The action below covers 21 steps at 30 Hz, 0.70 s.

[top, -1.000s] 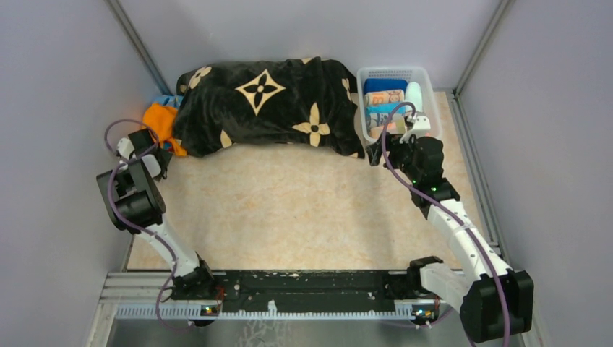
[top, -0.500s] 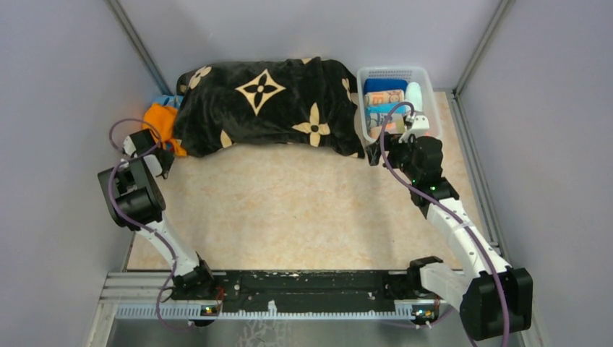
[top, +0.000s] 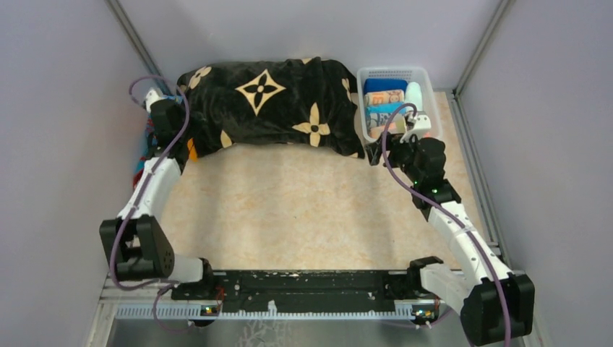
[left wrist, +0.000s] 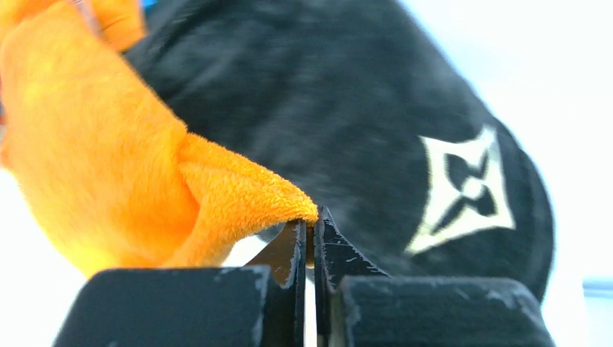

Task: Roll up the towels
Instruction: Pick up the towel at the corner of the board, then place the towel at the center of the board.

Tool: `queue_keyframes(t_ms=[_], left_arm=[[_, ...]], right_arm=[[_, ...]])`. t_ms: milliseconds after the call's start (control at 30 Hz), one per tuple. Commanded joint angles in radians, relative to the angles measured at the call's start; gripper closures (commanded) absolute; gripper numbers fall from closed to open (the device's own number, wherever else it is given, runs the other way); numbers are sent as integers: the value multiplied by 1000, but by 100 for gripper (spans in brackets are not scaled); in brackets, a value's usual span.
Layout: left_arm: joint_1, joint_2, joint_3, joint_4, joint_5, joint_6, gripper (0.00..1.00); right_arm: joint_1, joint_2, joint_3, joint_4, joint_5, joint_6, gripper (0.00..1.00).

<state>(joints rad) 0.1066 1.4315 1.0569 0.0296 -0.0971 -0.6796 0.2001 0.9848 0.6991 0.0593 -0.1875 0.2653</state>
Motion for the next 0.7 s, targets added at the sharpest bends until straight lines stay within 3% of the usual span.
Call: queue_keyframes(t_ms=[0,233,467,600,667], left_arm=[[-131,-113,84,-70,6,65,100],[-462,-197,92,-127,57,68,100],[-937,-126,105,-61,37,82,100],[-1118,4,223,-45,59,142,91],[-1160,52,265,-56,57,180,77]], right_arm=[[13,-59,17,58,-4,-1,16],[13,-108,40,29,-9,7,16],[12,-182,40,-45,29,-1,16],[12,-216,41,-92,77,-1,16],[13,-228,45,-118,101,-2,16]])
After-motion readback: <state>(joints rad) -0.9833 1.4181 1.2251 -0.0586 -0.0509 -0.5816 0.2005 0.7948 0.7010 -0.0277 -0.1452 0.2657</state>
